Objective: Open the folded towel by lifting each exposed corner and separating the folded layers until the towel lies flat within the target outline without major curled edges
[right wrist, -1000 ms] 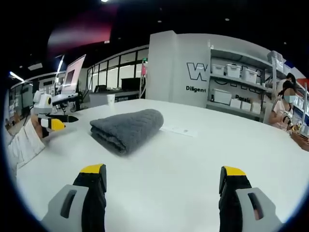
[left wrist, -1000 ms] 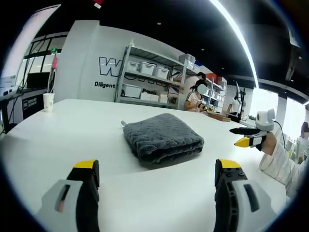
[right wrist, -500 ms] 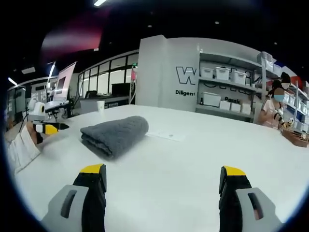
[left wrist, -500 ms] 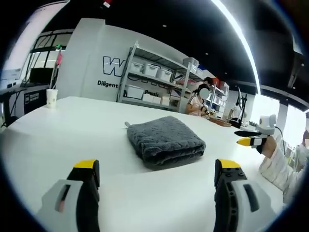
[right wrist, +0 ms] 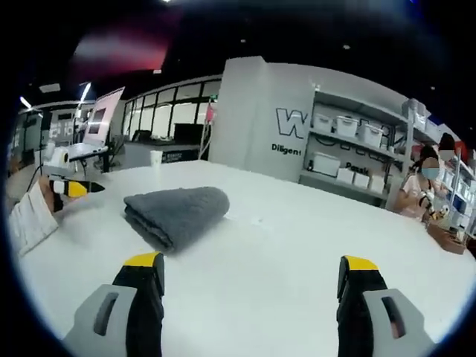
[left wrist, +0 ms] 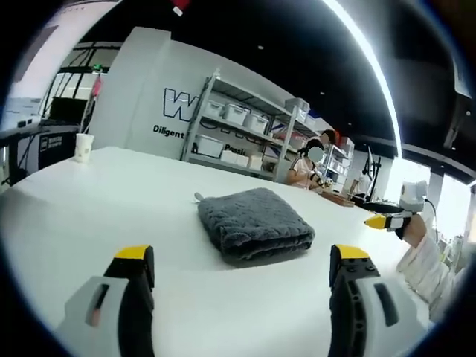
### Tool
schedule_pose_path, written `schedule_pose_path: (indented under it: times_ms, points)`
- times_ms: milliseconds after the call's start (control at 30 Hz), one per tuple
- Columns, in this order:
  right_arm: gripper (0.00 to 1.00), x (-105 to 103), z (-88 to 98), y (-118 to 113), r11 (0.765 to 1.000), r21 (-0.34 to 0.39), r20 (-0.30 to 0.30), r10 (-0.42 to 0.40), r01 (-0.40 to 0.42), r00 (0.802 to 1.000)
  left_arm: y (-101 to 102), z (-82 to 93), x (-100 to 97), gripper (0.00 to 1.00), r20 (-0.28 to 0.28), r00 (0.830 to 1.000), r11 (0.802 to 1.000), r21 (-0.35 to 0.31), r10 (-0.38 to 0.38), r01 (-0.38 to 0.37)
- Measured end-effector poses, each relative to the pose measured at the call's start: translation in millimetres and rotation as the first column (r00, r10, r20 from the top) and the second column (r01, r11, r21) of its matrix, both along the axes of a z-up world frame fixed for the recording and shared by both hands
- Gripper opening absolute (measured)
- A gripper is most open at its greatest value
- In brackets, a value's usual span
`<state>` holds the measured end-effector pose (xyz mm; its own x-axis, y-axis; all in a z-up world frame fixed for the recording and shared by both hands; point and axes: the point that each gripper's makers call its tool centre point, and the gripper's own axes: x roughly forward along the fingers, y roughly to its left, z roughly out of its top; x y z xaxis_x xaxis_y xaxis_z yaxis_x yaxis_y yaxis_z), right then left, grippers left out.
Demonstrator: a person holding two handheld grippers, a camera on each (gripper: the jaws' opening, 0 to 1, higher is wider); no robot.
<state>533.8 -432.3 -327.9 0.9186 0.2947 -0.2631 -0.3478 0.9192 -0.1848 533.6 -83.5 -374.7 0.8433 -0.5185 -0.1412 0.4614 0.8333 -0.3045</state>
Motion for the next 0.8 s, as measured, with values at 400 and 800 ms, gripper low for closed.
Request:
schedule_pose_path:
  times_ms: [400, 800]
  points:
    - [0.97, 14, 60.7, 92, 0.959, -0.213, 0.060, 0.202, -0.185, 0.978, 8, 0.1, 0.2, 0.97, 0.002, 1.000, 1.000, 0.021, 0.020, -0.020]
    - [0.92, 28, 50.2, 200, 0.864, -0.341, 0.018, 0.399, -0.370, 0.917, 20, -6.6, 3.1, 0.97, -0.018, 0.998, 0.997, 0.047, 0.059, -0.058]
